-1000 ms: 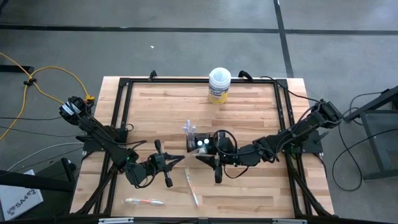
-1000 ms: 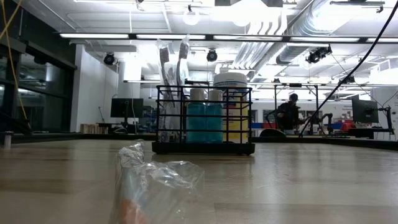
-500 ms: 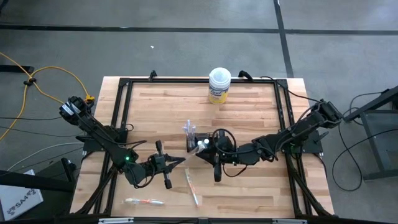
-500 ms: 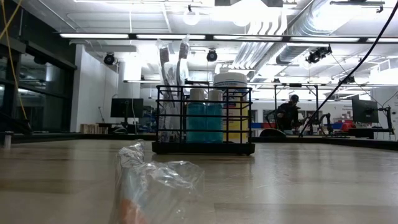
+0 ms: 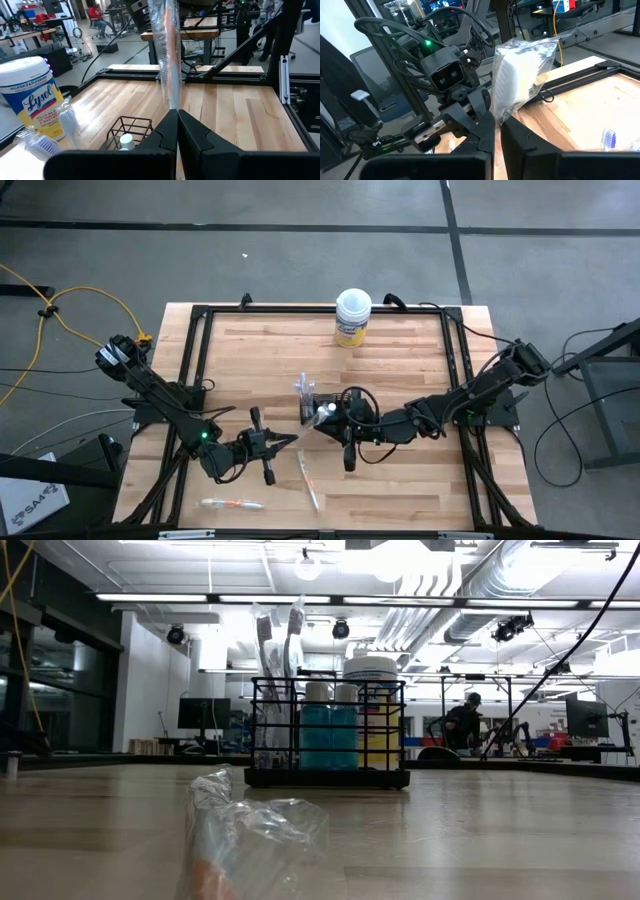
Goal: Pick & Place toothbrushing station
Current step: Put the top orange toothbrush into the wire organizer
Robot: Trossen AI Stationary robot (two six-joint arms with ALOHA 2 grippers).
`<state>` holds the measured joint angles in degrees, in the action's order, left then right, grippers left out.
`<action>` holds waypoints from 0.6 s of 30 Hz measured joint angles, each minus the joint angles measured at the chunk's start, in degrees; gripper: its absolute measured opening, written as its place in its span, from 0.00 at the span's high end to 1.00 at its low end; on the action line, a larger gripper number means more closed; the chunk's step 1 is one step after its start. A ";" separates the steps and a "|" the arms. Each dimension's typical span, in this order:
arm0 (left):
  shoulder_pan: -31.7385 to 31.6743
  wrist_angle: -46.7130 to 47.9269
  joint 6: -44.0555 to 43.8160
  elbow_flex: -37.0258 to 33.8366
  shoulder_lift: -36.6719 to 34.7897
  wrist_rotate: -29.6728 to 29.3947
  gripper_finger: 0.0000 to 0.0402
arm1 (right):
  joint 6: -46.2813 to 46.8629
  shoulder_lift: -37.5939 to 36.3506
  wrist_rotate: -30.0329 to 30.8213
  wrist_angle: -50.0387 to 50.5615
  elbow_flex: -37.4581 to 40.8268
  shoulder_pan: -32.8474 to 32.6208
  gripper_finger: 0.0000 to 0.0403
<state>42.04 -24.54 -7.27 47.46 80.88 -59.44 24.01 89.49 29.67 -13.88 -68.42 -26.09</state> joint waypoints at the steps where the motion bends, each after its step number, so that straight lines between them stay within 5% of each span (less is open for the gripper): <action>1: 0.00 0.00 0.00 0.00 0.00 -0.03 1.00 | 0.00 0.00 -0.01 0.02 0.00 0.00 0.98; 18: -0.04 0.06 5.45 0.00 0.00 2.79 0.98 | 0.09 0.00 -1.28 0.34 0.00 -0.04 0.99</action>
<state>42.00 -24.48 -1.82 47.46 80.88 -56.64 24.10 89.49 28.39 -13.54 -68.42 -26.13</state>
